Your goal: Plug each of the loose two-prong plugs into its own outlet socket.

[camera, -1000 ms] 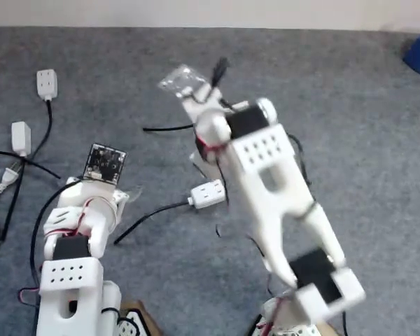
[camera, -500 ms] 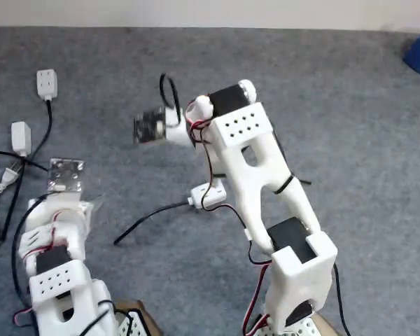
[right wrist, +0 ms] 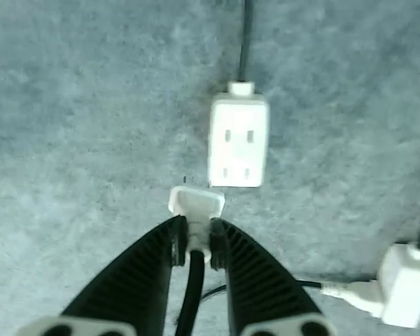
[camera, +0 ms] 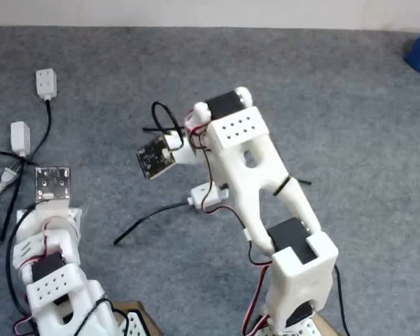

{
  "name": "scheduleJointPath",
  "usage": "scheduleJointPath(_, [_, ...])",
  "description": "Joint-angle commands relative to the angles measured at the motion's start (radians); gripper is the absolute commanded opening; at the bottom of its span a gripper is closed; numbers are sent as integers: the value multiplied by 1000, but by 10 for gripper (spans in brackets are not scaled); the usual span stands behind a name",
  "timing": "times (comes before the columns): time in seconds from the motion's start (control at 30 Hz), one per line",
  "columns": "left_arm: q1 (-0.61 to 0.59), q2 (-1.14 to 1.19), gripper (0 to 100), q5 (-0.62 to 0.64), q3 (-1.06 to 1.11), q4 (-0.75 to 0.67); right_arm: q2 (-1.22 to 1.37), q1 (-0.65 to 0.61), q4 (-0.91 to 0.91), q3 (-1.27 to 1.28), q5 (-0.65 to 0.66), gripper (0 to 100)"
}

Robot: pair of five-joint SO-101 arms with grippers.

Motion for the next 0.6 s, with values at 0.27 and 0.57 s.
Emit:
scheduleJointPath(0.27, [-99, -13, 344, -9, 5, -25, -18, 21, -145, 25, 12, 8])
scheduleJointPath(0.57, [-114, -13, 344, -9, -1, -25, -4, 21, -127, 25, 18, 8])
